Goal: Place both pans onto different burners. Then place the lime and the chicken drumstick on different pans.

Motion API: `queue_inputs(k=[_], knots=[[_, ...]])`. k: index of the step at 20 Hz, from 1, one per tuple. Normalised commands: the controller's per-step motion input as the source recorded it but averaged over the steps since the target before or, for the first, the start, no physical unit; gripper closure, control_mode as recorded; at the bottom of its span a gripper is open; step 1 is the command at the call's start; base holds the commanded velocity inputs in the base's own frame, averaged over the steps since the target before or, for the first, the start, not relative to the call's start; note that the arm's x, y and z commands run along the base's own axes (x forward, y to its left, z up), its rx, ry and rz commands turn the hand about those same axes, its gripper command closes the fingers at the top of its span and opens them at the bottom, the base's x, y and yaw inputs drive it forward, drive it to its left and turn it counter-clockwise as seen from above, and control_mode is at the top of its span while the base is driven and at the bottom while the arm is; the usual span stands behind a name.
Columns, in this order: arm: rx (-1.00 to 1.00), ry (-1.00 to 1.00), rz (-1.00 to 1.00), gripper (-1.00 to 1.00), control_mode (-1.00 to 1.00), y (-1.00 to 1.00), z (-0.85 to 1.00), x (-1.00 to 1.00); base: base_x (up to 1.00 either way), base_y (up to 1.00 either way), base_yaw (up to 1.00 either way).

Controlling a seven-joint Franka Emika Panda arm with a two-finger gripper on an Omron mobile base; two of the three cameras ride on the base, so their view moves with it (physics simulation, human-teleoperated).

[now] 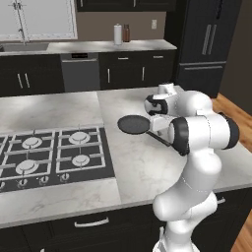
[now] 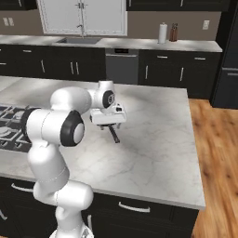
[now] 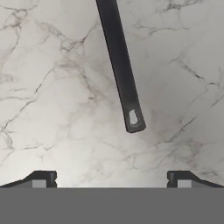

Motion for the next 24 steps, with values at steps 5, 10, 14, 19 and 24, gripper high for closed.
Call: queue_inputs(k=[5,10,14,19,24], knots=[[0.03,0.00,0.07,-1.00,-1.00,-0.06,-0.23,0.32,0.00,0.00,0.00],[0.04,0.00,0.06,-1.00,-1.00,-0.05,-0.22,0.34,0.00,0.00,0.00],[0.03,0.00,0.05,-1.00,-1.00,-0.01,-0.22,0.32,0.00,0.00,0.00],[0.00,0.00,0.04,-1.00,-1.00,0.00,-0.25,0.31,0.00,0.00,0.00],[0.00,0.00,0.03,-1.00,-1.00,0.00,-0.24,0.26,0.00,0.00,0.00]])
